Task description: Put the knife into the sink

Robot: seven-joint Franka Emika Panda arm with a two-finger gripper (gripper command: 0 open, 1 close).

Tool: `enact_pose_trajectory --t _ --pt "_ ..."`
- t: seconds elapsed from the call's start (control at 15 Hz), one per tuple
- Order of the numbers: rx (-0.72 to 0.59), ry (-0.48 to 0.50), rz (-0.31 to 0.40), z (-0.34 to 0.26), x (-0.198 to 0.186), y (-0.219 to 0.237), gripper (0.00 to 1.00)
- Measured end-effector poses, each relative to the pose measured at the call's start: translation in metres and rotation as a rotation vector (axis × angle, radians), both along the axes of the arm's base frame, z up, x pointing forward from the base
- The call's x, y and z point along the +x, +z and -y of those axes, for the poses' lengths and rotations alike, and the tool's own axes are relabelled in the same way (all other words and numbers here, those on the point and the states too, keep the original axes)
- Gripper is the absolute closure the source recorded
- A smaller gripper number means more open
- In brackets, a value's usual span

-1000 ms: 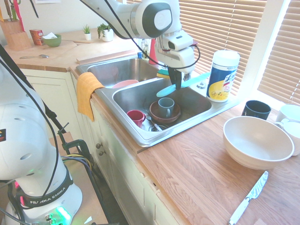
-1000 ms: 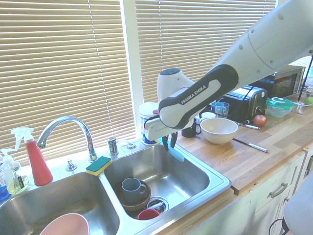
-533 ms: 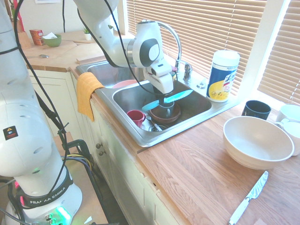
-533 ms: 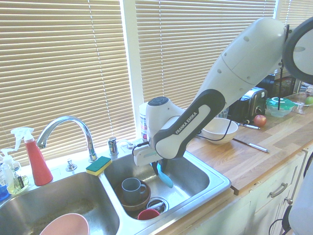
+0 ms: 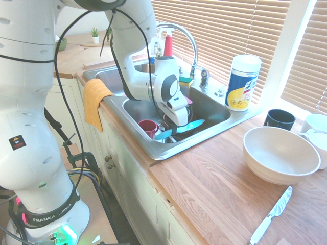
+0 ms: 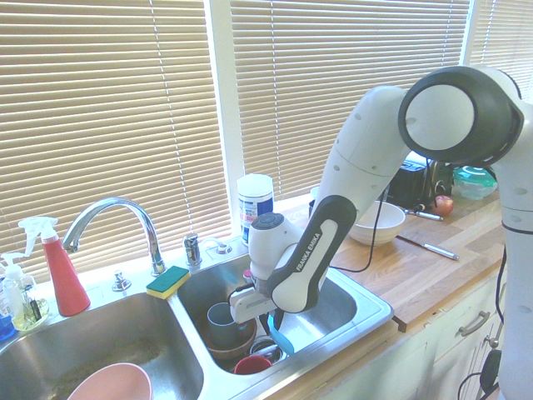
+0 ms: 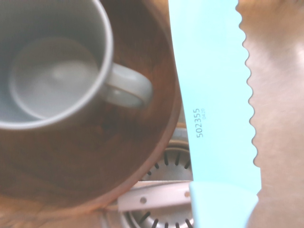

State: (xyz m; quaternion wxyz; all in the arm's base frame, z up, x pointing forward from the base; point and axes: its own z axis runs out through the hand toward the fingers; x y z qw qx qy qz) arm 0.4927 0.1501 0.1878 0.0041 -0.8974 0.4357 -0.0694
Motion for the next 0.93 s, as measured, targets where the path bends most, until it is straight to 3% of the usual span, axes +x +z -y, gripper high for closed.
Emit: enact_pose_trajectory --t 0.2,0.27,0.6,0.93 --pt "-0.008 -0.019 -0.021 0.004 0.012 -0.022 1.00" --pt "-0.004 -0.026 -0.029 0.000 0.013 -0.027 0.00" --pt "0.005 -0.031 -0.054 -0.001 0.019 -0.043 0.00" --pt "0.010 -0.012 -0.037 0.000 0.022 -0.039 0.00"
